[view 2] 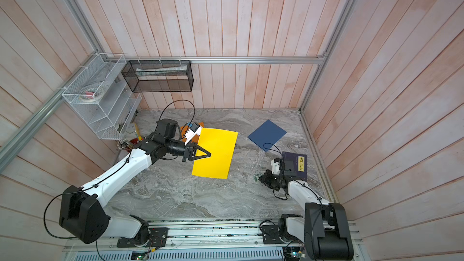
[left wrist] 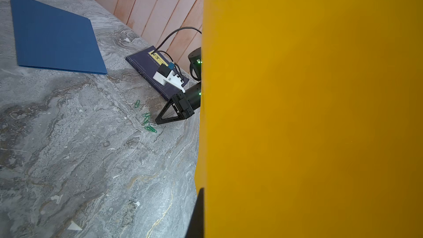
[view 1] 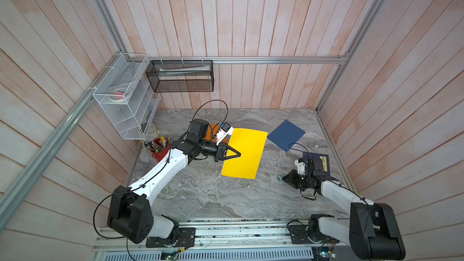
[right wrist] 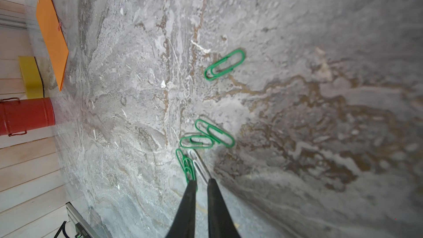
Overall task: Unclip the paperclips from the documents
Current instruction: Place the paper clip at the center of the board, then place the document at the document.
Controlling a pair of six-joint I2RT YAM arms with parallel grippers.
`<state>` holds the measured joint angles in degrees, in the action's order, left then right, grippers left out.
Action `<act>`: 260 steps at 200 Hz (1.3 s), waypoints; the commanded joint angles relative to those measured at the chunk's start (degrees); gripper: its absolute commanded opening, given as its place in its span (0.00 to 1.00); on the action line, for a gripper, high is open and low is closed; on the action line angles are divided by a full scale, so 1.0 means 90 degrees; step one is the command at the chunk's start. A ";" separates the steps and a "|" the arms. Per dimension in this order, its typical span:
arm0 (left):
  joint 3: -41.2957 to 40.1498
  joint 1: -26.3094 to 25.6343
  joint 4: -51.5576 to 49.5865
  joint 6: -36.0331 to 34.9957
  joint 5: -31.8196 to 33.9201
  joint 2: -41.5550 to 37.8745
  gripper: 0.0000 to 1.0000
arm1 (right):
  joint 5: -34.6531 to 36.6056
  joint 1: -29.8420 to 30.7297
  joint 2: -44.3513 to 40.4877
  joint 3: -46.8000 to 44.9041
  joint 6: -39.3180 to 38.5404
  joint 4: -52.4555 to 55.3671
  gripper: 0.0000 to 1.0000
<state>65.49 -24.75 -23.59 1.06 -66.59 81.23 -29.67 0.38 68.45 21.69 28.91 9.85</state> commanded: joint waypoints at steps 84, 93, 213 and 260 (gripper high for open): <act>-0.0171 0.0037 0.0383 0.0121 -0.0041 0.0011 0.00 | -0.1119 0.0028 -0.0364 0.0570 -0.0472 -0.0091 0.31; -0.0190 0.0032 0.0469 0.0182 -0.0066 0.0016 0.00 | -0.1356 0.0063 -0.0433 0.0673 -0.0565 -0.0200 0.32; -0.0208 0.0036 0.1401 0.0866 -0.0350 0.0210 0.00 | -0.3862 0.1415 -0.1568 0.0973 0.0099 -0.3553 0.48; -0.0174 0.0042 0.1391 0.0889 -0.0478 0.0199 0.00 | -0.3842 0.1731 -0.1303 0.1101 -0.0041 -0.3769 0.52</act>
<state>63.51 -24.73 -12.34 8.69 -68.97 82.50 -62.98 14.81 55.27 29.56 28.91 -20.75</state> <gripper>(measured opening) 0.050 0.513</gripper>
